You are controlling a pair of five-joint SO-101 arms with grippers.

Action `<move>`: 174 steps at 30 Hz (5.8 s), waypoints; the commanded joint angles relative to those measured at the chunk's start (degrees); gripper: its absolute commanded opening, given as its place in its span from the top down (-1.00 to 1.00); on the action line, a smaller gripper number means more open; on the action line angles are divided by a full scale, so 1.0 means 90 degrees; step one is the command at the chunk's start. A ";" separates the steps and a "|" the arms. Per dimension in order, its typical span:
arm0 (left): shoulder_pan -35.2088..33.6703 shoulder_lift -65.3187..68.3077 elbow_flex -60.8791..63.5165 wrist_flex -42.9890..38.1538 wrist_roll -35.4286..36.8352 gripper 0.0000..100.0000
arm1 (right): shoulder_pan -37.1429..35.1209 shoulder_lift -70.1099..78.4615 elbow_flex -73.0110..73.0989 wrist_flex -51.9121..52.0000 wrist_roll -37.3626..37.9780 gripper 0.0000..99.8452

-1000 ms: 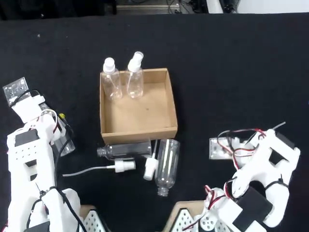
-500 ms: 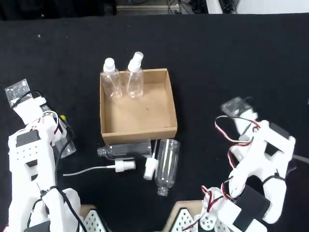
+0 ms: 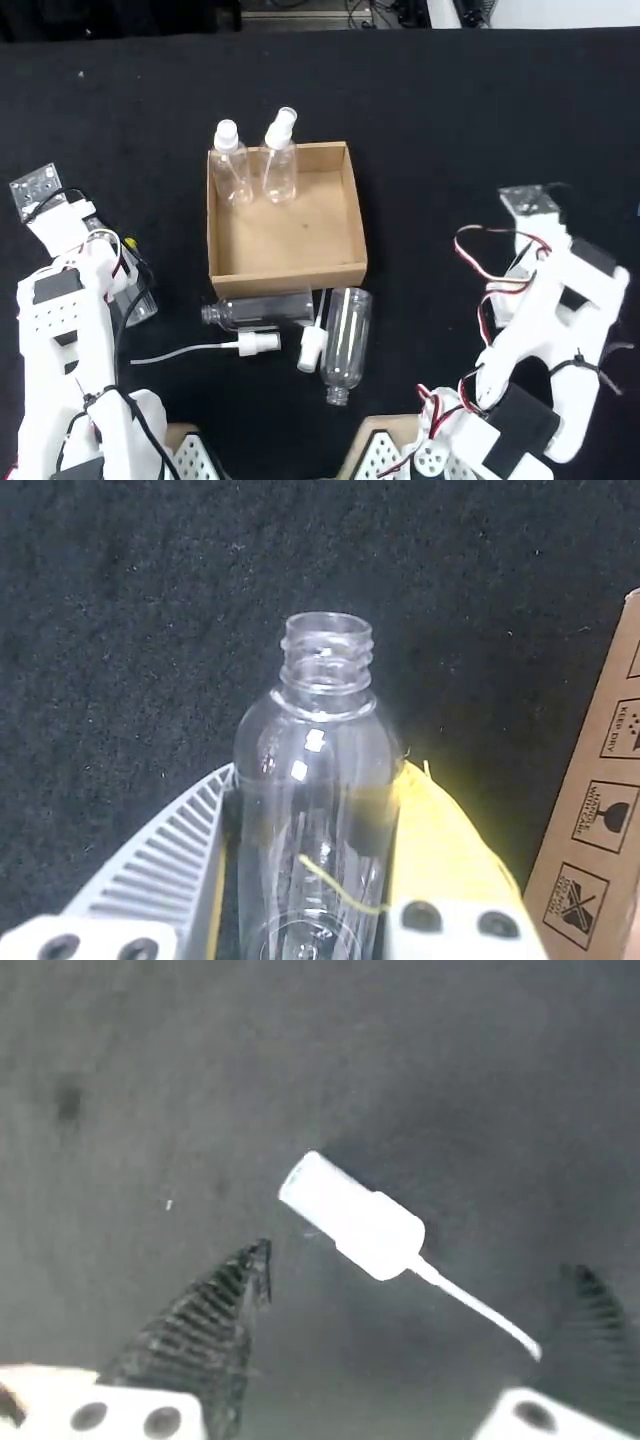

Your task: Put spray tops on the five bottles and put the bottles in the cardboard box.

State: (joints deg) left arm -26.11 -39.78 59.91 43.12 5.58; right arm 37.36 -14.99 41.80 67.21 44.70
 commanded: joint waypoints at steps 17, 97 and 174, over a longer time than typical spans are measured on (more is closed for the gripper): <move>-0.0005 -0.0264 -0.0103 0.0000 0.0000 0.83 | 0.0742 -0.0366 0.1216 -0.1661 0.6525 0.38; -0.0005 -0.0274 -0.0103 0.0020 0.0000 0.83 | -0.1827 -0.3277 -0.0054 0.0332 -0.2256 0.98; 0.0806 -0.7209 0.3726 -0.2608 -0.0322 0.83 | -0.7277 -0.4371 -0.2799 -0.4024 -0.5245 0.97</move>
State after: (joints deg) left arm -21.71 -103.60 96.04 21.32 3.12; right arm -28.04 -52.53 19.38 31.69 -3.12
